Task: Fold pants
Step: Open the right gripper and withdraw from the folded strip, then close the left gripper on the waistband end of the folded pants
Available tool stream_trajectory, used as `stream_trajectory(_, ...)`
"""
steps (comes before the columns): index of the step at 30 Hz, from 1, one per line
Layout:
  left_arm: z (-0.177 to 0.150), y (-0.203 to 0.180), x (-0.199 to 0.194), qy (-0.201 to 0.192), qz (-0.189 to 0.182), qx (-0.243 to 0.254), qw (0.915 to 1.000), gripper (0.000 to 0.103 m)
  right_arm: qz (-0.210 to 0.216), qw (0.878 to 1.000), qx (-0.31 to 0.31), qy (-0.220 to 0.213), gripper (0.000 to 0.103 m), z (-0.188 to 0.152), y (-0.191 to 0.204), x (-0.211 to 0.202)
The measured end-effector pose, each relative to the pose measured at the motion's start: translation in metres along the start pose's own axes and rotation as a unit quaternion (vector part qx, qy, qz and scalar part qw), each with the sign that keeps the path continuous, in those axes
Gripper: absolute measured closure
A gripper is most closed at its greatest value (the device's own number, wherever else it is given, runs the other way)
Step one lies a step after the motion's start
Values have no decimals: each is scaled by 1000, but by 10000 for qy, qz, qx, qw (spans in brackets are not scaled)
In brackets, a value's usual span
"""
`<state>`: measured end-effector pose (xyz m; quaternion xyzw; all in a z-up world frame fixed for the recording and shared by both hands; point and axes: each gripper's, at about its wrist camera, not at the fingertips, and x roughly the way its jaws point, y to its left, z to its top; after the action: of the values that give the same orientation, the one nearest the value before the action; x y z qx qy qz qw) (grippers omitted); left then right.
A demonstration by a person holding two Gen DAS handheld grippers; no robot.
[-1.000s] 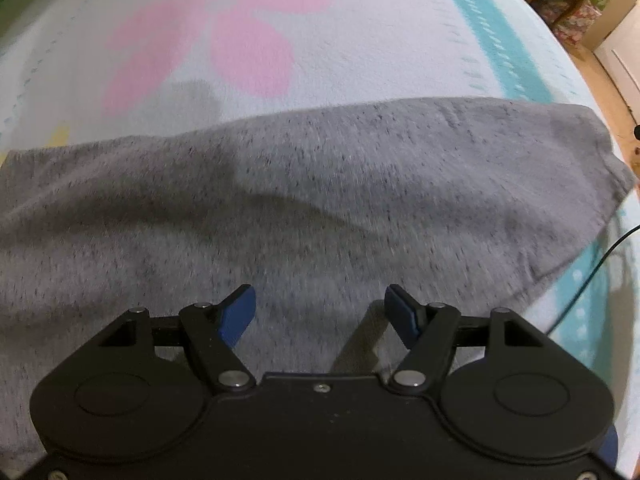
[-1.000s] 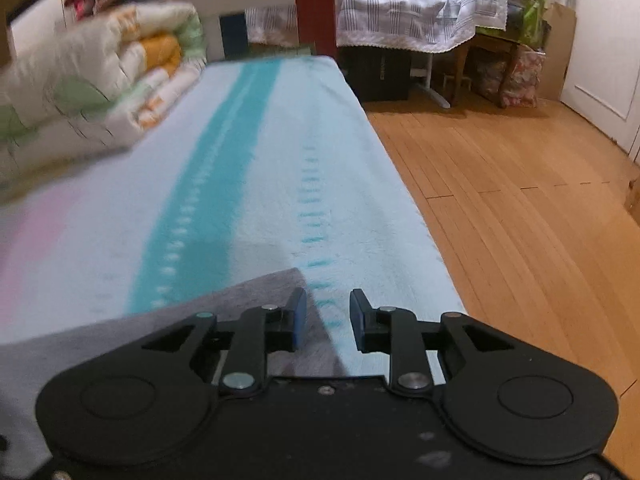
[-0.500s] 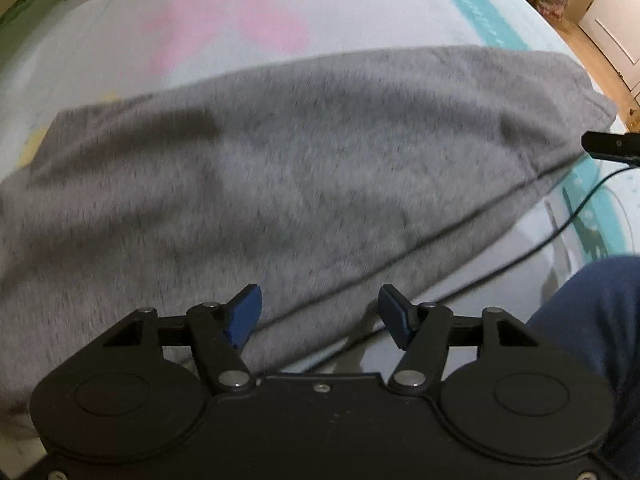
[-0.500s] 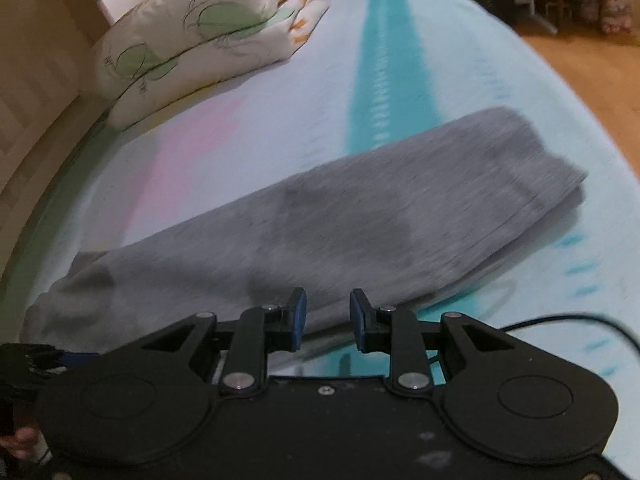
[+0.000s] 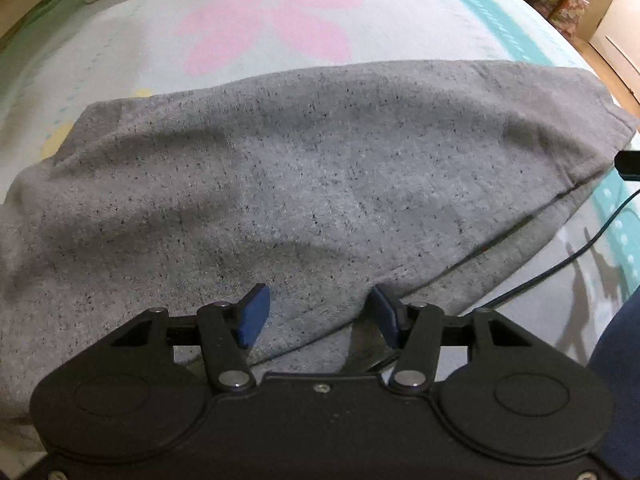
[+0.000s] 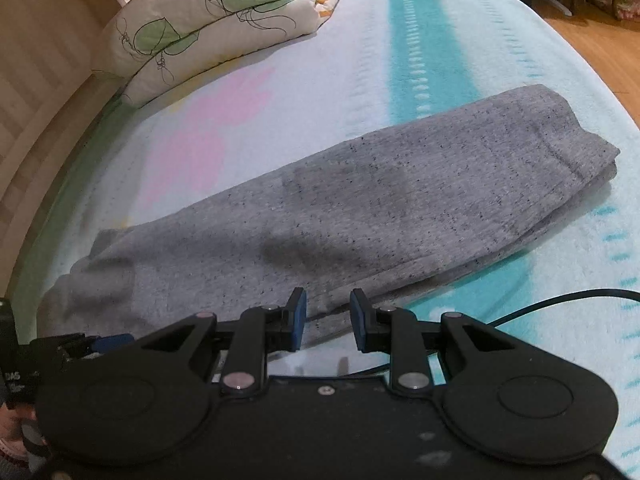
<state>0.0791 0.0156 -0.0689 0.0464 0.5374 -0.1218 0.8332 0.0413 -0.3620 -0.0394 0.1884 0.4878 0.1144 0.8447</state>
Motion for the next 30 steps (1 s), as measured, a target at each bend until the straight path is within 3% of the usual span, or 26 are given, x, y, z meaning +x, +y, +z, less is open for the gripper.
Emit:
stream_trajectory(5, -10, 1, -6, -48, 11, 102, 9999, 43, 179, 9997, 52, 160, 76, 2, 6, -1)
stream_trajectory(9, -15, -3, -7, -116, 58, 174, 9998, 43, 374, 9970, 338, 596, 76, 12, 7, 11)
stream_trajectory(11, -16, -2, -7, -178, 101, 182, 9996, 52, 292, 9964, 370, 707, 76, 15, 7, 20)
stream_trajectory(13, -17, 0, -9, -239, 101, 212, 9994, 74, 196, 9954, 446, 829, 76, 18, 6, 32)
stream_trajectory(16, -14, 10, -11, -237, -88, 18, 9997, 93, 305, 9920, 626, 1053, 76, 21, 4, 46)
stream_trajectory(18, -13, 17, -13, -233, -189, -133, 9995, 97, 256, 9903, 659, 1198, 76, 23, 4, 54)
stream_trajectory(24, -15, 12, -29, -339, -262, -36, 9991, 100, 297, 9872, 619, 1443, 76, 21, 7, 69)
stream_trajectory(30, -15, 11, -39, -414, -300, 16, 9987, 100, 412, 9832, 977, 1486, 76, 21, -5, 76)
